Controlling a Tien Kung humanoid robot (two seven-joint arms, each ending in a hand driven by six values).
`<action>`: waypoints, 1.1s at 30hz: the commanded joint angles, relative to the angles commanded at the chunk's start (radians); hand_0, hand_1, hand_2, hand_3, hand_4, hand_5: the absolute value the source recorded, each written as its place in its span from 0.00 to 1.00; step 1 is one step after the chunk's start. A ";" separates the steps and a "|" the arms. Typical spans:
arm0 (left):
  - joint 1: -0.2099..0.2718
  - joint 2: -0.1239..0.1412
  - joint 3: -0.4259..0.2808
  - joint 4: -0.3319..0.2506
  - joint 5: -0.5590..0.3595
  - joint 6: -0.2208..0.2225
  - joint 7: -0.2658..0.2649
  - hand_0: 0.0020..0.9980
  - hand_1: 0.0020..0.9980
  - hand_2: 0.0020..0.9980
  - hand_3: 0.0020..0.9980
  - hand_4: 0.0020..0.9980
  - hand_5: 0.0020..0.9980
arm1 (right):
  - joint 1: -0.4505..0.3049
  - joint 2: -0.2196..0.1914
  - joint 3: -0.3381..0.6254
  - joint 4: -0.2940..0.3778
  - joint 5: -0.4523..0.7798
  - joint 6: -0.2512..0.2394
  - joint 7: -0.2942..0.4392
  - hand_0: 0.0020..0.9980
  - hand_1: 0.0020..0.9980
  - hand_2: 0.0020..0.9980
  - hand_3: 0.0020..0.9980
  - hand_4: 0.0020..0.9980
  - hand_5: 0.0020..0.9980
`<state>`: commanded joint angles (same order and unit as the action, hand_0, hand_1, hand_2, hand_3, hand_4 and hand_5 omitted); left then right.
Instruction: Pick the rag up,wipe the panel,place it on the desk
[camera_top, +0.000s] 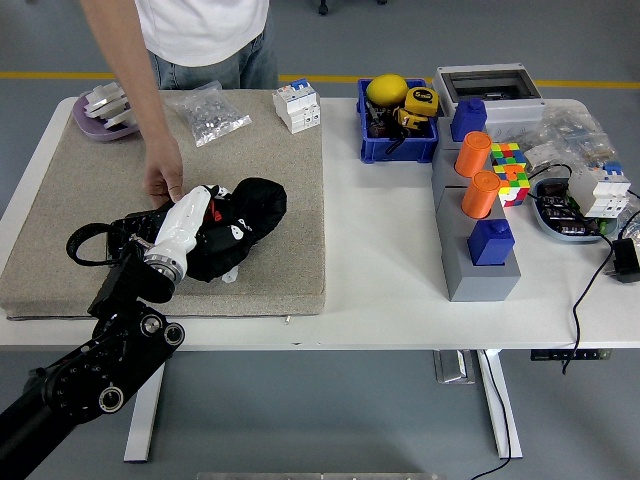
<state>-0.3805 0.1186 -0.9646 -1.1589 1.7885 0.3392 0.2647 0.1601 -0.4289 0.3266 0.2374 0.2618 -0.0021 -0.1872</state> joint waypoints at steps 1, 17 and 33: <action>0.001 0.000 -0.001 -0.001 0.000 0.000 0.001 0.21 0.19 0.57 0.53 0.15 0.00 | 0.000 0.000 0.001 0.000 -0.001 0.000 0.000 0.74 0.28 0.65 0.62 1.00 0.57; 0.058 0.029 -0.091 -0.004 0.028 0.009 0.013 0.21 0.19 0.57 0.53 0.15 0.00 | -0.006 0.002 0.013 -0.002 -0.002 0.000 0.000 0.74 0.28 0.65 0.62 1.00 0.57; 0.135 0.086 -0.255 -0.017 0.064 0.016 0.017 0.21 0.19 0.56 0.53 0.15 0.00 | -0.010 0.001 0.028 -0.004 -0.007 0.000 0.000 0.74 0.28 0.65 0.62 1.00 0.57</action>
<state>-0.2459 0.2049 -1.2193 -1.1758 1.8524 0.3549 0.2821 0.1506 -0.4282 0.3550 0.2337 0.2543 -0.0018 -0.1876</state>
